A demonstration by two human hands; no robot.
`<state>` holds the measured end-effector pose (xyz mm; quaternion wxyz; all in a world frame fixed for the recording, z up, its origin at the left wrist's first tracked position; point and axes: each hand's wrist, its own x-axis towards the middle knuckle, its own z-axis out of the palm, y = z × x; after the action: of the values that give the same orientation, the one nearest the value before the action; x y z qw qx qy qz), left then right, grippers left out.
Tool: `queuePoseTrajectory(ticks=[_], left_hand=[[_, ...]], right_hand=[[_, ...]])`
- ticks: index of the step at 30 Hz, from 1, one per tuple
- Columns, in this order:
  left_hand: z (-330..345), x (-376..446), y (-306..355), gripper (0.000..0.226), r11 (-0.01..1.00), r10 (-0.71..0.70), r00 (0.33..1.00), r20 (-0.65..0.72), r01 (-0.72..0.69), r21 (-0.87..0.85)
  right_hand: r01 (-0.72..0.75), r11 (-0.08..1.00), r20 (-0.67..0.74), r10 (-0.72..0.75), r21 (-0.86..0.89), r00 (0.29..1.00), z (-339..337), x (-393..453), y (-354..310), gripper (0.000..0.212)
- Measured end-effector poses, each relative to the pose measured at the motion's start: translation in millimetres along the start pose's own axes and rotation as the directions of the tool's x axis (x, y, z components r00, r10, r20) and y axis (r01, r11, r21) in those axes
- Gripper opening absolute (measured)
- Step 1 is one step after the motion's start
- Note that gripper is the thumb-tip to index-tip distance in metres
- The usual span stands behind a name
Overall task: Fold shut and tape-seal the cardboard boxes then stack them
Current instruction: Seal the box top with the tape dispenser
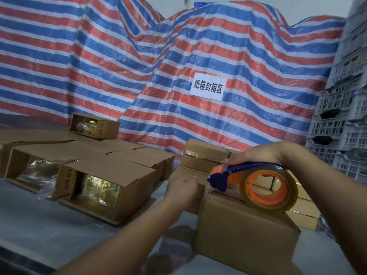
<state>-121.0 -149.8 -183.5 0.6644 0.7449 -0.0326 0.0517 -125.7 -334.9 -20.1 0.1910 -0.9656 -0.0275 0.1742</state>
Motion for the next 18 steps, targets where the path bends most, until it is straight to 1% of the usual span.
queuePoseTrajectory(ticks=[4, 6, 8, 10, 12, 13, 16, 18], left_hand=[[13, -5, 11, 0.026, 0.999, -0.018, 0.988, 0.152, 0.01, 0.051], [15, -6, 10, 0.026, 0.999, -0.038, 0.984, 0.176, 0.031, 0.044], [14, -5, 9, 0.027, 0.998, -0.037, 0.984, 0.174, 0.027, 0.059], [12, -2, 10, 0.023, 0.991, -0.015, 0.988, 0.156, -0.006, 0.13], [11, -1, 13, 0.022, 0.974, 0.017, 0.992, 0.126, -0.045, 0.221], [11, 0, 14, 0.023, 0.964, 0.035, 0.992, 0.118, -0.065, 0.257], [10, 3, 17, 0.031, 0.941, 0.054, 0.992, 0.115, -0.089, 0.328], [9, 5, 15, 0.036, 0.935, 0.051, 0.993, 0.109, -0.085, 0.344]], right_hand=[[-0.018, 0.999, 0.043, 0.016, 0.031, 0.999, -1, 1, 0, 0.081], [-0.023, 1.0, 0.052, 0.022, 0.018, 0.998, 1, 0, -2, 0.08], [-0.03, 0.999, 0.072, 0.027, 0.042, 0.997, 2, 0, -3, 0.076], [-0.035, 0.998, 0.076, 0.032, 0.046, 0.997, 2, -1, -6, 0.069], [-0.034, 0.999, 0.055, 0.033, 0.006, 0.998, 2, -2, -8, 0.061], [-0.038, 0.999, 0.047, 0.039, -0.022, 0.998, 2, -3, -9, 0.06], [-0.105, 0.991, 0.046, 0.109, -0.087, 0.993, -4, -11, -10, 0.057], [-0.161, 0.985, 0.051, 0.165, -0.062, 0.985, -13, -22, -1, 0.059]])
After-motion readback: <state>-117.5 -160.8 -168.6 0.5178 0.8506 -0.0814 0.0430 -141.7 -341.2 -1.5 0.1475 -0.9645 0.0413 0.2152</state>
